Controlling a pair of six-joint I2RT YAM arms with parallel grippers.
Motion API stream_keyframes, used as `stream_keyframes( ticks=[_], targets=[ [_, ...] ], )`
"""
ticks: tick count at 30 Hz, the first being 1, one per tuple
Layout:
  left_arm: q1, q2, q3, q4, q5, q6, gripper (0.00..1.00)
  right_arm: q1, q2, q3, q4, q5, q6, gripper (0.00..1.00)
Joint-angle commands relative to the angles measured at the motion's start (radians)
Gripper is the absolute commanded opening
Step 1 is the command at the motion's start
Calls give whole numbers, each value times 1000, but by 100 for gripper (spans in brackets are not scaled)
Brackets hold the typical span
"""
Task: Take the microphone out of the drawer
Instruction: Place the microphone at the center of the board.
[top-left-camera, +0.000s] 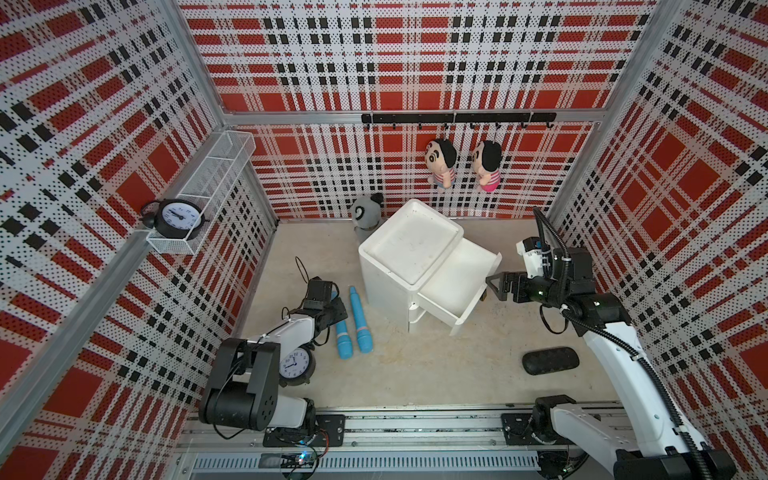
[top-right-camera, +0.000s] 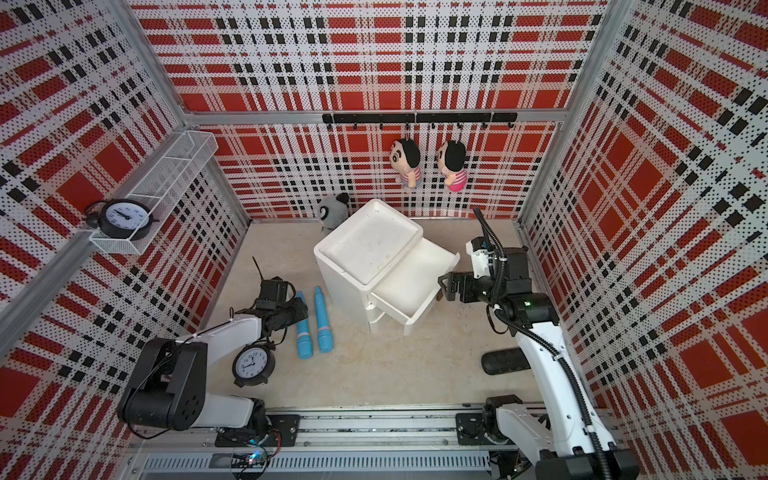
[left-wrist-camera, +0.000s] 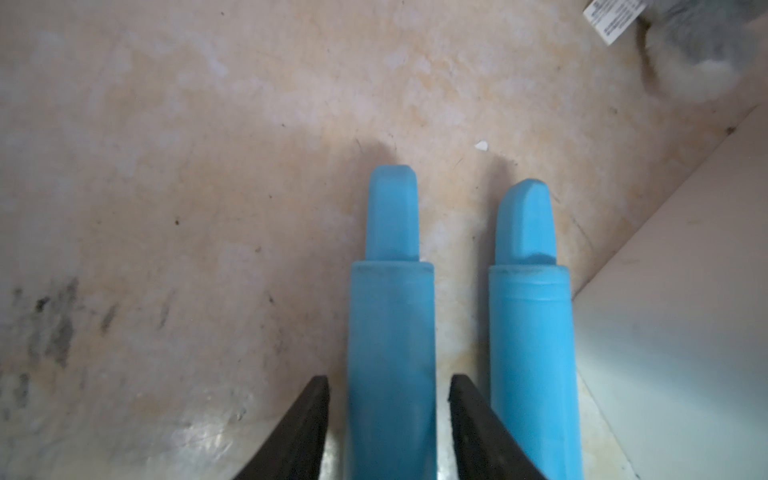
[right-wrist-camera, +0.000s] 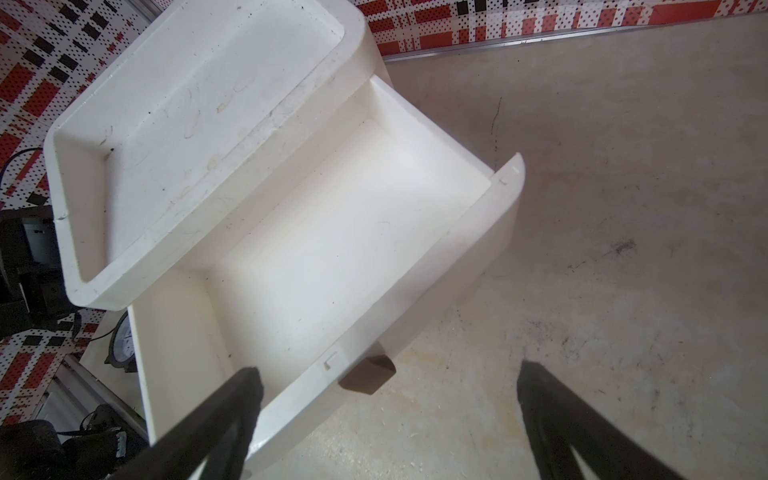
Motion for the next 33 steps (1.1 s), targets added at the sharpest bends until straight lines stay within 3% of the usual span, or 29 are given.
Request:
stream_keyframes(
  ticks=[1, 4, 11, 25, 33],
  targets=[
    [-1, -44, 57, -27, 0, 8, 62, 10, 0, 29, -5, -7, -16, 100],
    [1, -79, 95, -50, -4, 24, 80, 11, -10, 26, -14, 5, -15, 100],
    [47, -99, 201, -84, 38, 58, 99, 10, -22, 34, -40, 38, -3, 100],
    [93, 1, 532, -202, 149, 190, 98, 10, -78, 47, -111, 263, 86, 100],
    [45, 98, 767, -229, 267, 245, 98, 2, -74, 49, -173, 338, 108, 100]
  ],
)
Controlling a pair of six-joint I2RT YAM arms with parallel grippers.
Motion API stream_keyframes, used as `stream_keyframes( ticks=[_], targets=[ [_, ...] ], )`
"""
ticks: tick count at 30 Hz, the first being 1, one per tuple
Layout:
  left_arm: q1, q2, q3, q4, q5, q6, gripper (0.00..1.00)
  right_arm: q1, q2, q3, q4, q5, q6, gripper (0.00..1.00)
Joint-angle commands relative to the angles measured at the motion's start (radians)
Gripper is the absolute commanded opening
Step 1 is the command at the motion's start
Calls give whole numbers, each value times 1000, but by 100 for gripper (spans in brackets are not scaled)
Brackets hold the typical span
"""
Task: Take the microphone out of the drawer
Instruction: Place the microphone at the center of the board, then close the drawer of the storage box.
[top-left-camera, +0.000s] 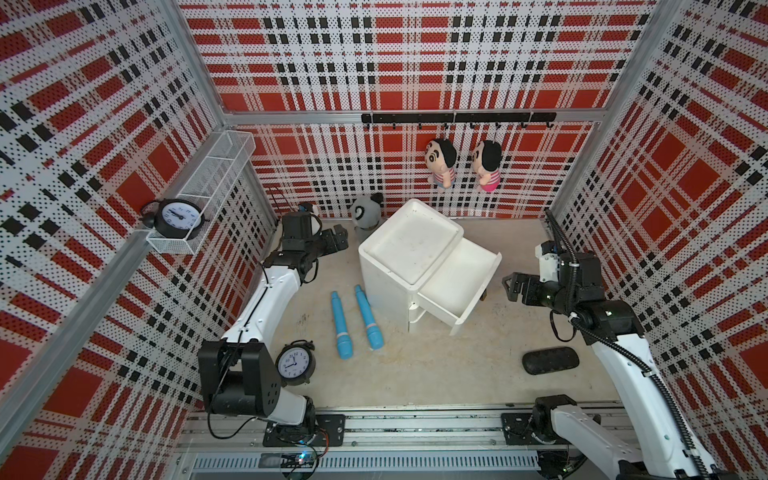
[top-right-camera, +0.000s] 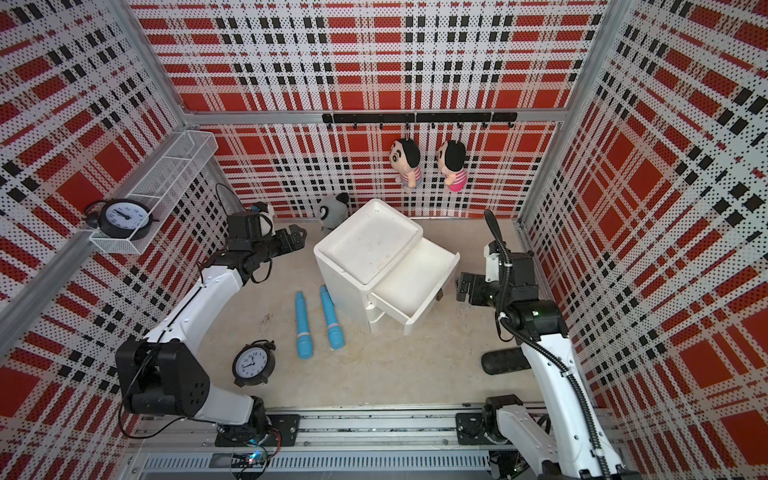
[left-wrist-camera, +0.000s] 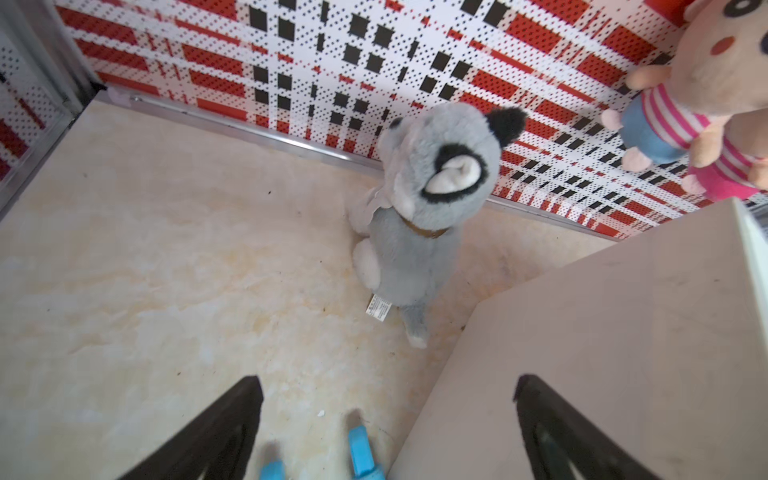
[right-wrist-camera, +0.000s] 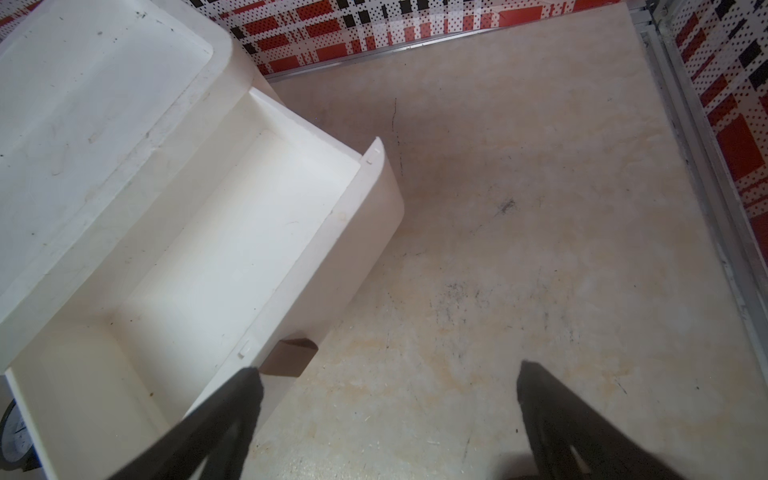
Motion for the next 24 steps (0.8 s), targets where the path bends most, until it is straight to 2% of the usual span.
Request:
stream_keyframes(
  ticks=[1, 8, 12, 24],
  targets=[
    [-45, 27, 99, -12, 96, 56, 98, -7, -1, 24, -54, 52, 18, 100],
    [-183, 156, 316, -47, 205, 140, 98, -34, -14, -42, -35, 10, 19, 100],
    [-267, 239, 416, -85, 182, 176, 98, -37, -33, -93, -9, -8, 28, 100],
    [-306, 376, 562, -143, 241, 180, 98, -38, -53, -192, 43, -29, 34, 100]
  ],
)
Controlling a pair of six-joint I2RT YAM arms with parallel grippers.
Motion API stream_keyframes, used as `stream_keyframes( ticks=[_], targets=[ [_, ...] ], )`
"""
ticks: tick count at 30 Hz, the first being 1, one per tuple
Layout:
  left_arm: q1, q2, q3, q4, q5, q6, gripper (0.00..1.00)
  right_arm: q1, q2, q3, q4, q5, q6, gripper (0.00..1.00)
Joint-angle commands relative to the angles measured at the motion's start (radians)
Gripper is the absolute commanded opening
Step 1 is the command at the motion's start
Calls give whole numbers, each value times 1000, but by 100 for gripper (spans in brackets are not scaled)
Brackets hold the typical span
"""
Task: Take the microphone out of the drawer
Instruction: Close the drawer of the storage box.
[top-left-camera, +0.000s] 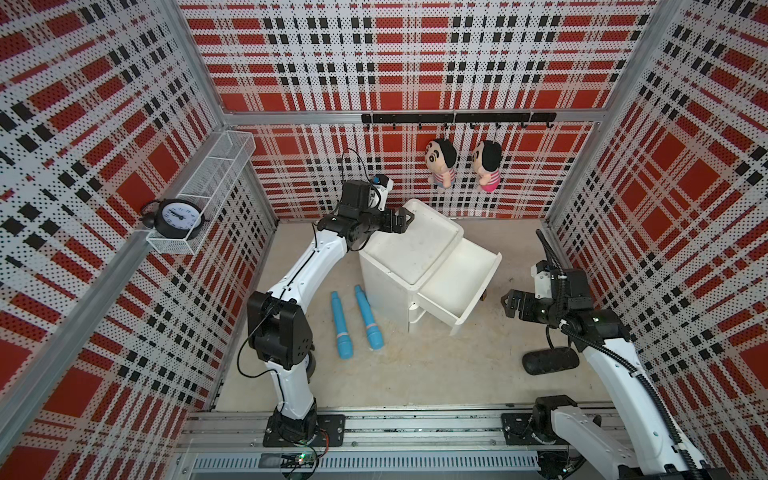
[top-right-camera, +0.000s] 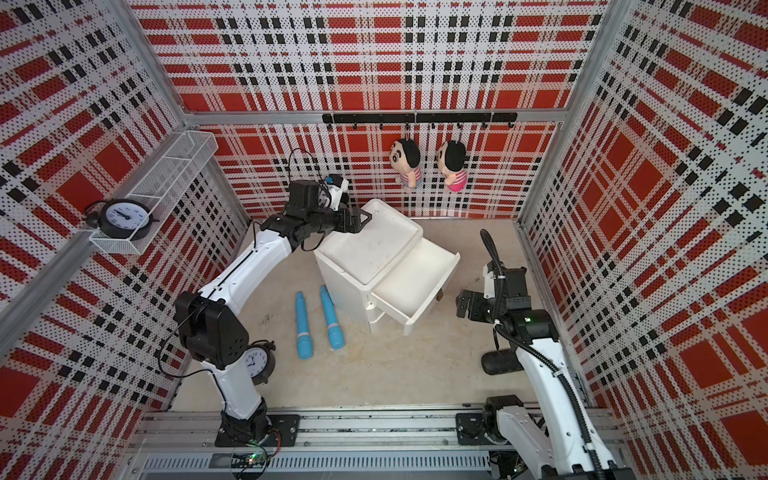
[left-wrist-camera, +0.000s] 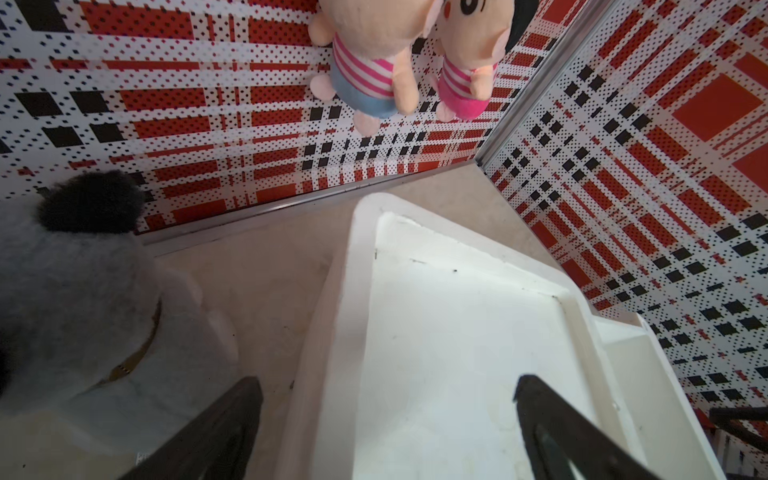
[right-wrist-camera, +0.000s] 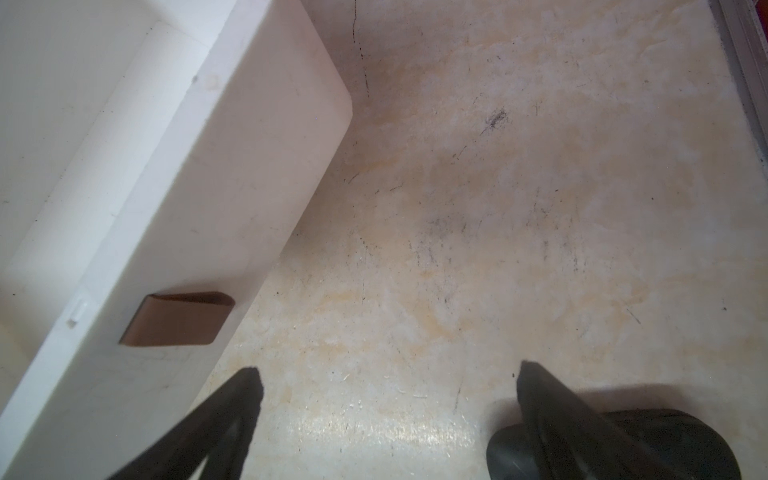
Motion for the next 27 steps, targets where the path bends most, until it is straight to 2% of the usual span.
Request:
stream_keyframes(
  ticks=[1, 8, 20, 27],
  targets=[
    [-16, 16, 57, -46, 35, 39, 98, -8, -21, -20, 44, -20, 5, 100],
    [-36, 5, 38, -52, 102, 60, 98, 1, -26, -54, 141, -108, 23, 100],
    [-36, -13, -26, -16, 144, 52, 98, 98, 10, -57, 244, -109, 85, 100],
    [-36, -8, -41, -1, 179, 35, 98, 117, 34, -63, 294, -103, 104, 100]
  ],
)
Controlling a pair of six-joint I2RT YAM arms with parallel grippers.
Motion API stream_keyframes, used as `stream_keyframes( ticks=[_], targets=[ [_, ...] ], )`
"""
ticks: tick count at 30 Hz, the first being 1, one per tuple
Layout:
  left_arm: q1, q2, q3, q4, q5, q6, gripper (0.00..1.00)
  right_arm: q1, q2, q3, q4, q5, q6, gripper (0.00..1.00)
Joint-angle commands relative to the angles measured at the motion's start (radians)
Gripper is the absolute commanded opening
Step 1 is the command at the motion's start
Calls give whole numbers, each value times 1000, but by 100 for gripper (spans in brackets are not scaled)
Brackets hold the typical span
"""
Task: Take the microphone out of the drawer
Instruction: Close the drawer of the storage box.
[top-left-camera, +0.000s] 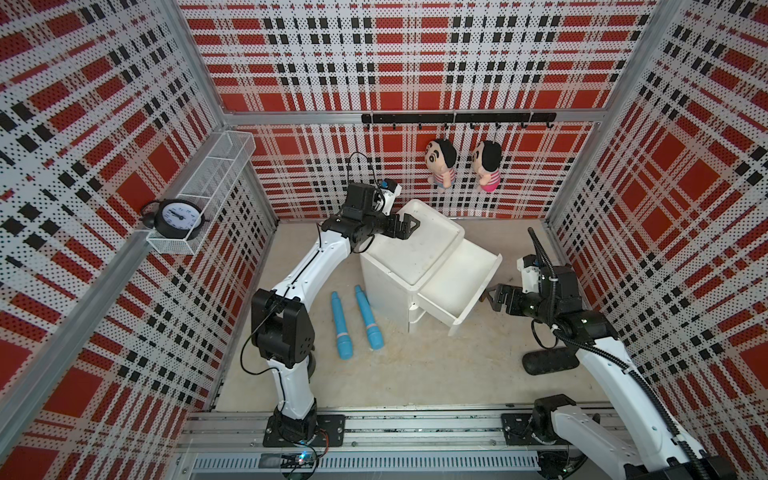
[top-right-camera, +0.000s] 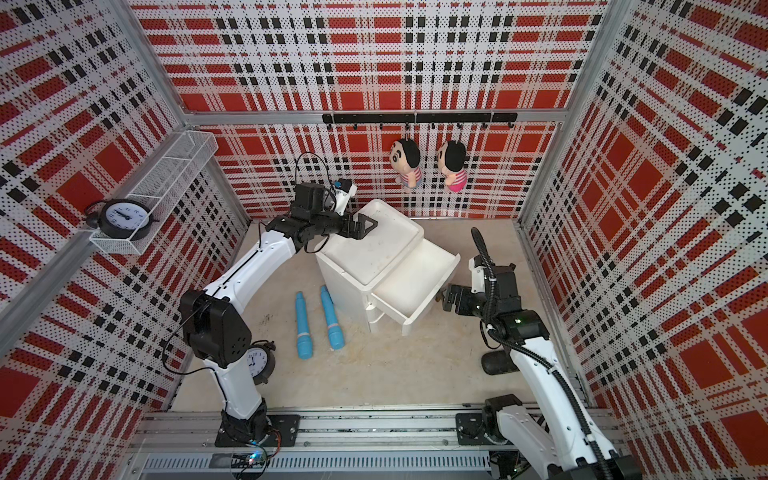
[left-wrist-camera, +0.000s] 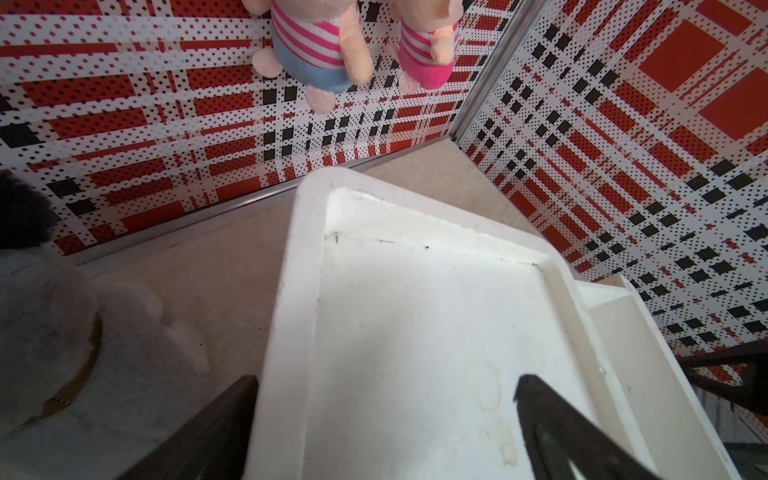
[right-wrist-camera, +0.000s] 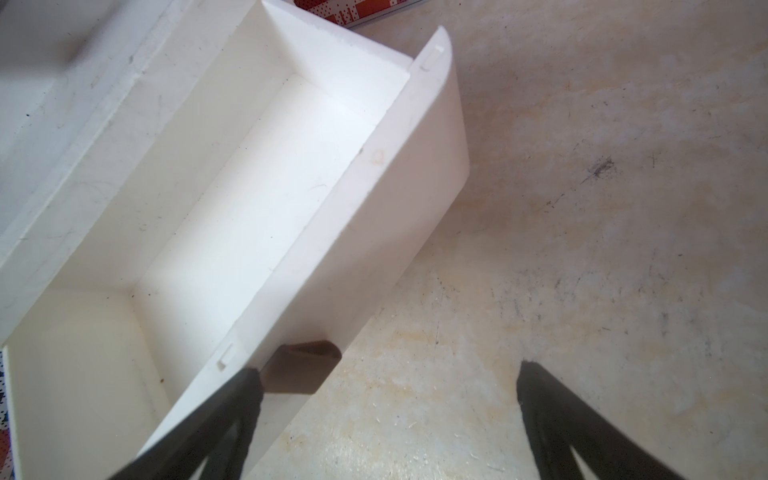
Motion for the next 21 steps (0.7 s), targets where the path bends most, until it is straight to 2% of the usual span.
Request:
stream_keyframes(
  ticks=[1, 21],
  targets=[
    [-19, -19, -21, -10, 95, -11, 98, 16, 21, -12, 74, -3, 21, 100],
    [-22, -21, -35, 9, 130, -31, 98, 113, 148, 2, 253, 30, 83, 100]
  ],
)
